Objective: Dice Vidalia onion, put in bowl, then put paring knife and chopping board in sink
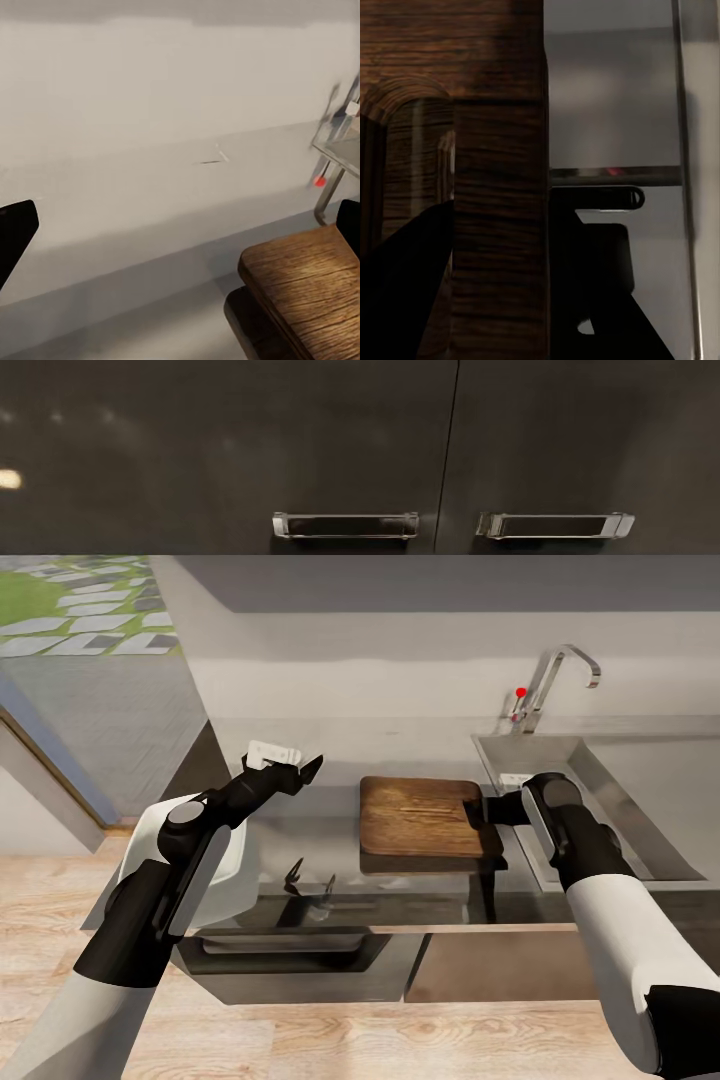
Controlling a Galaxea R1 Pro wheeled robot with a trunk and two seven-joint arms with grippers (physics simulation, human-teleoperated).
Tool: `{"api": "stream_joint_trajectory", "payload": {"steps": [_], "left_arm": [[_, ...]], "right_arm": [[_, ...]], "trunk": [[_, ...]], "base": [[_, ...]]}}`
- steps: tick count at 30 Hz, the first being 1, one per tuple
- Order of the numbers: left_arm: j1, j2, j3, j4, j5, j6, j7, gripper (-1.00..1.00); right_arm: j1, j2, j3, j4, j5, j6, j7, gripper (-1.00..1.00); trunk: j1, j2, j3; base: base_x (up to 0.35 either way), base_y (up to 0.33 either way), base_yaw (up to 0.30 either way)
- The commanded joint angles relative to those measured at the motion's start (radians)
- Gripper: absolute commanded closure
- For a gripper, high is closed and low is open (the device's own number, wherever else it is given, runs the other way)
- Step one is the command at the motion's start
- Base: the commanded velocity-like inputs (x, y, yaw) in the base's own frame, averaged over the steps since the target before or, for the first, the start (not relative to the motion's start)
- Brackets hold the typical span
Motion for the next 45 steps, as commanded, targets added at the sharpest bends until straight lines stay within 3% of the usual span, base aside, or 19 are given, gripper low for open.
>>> {"api": "stream_joint_trajectory", "payload": {"steps": [1,17,18,24,45], "left_arm": [[-0.001,0.001,-0.001,-0.001,0.006,0.006,0.000,-1.00],[-0.001,0.000,-0.001,-0.001,0.006,0.006,0.000,-1.00],[-0.001,0.000,-0.001,-0.001,0.006,0.006,0.000,-1.00],[-0.001,0.001,-0.001,-0.001,0.006,0.006,0.000,-1.00],[-0.001,0.000,-0.001,-0.001,0.006,0.006,0.000,-1.00]], "right_arm": [[-0.001,0.000,-0.001,0.003,0.000,0.004,0.004,1.00],[-0.001,0.003,-0.001,0.018,0.001,0.004,0.000,1.00],[0.000,0.009,0.000,0.019,0.001,0.004,-0.038,1.00],[0.000,0.026,0.000,0.019,0.001,0.003,-0.098,1.00],[0.000,0.030,0.000,0.019,0.001,0.003,-0.111,1.00]], "trunk": [[0.001,-0.002,-0.002],[0.001,-0.002,-0.002],[0.001,-0.002,-0.002],[0.001,-0.002,-0.002],[0.001,-0.002,-0.002]], "base": [[0.000,0.000,0.000],[0.000,0.000,0.000],[0.000,0.000,0.000],[0.000,0.000,0.000],[0.000,0.000,0.000]]}}
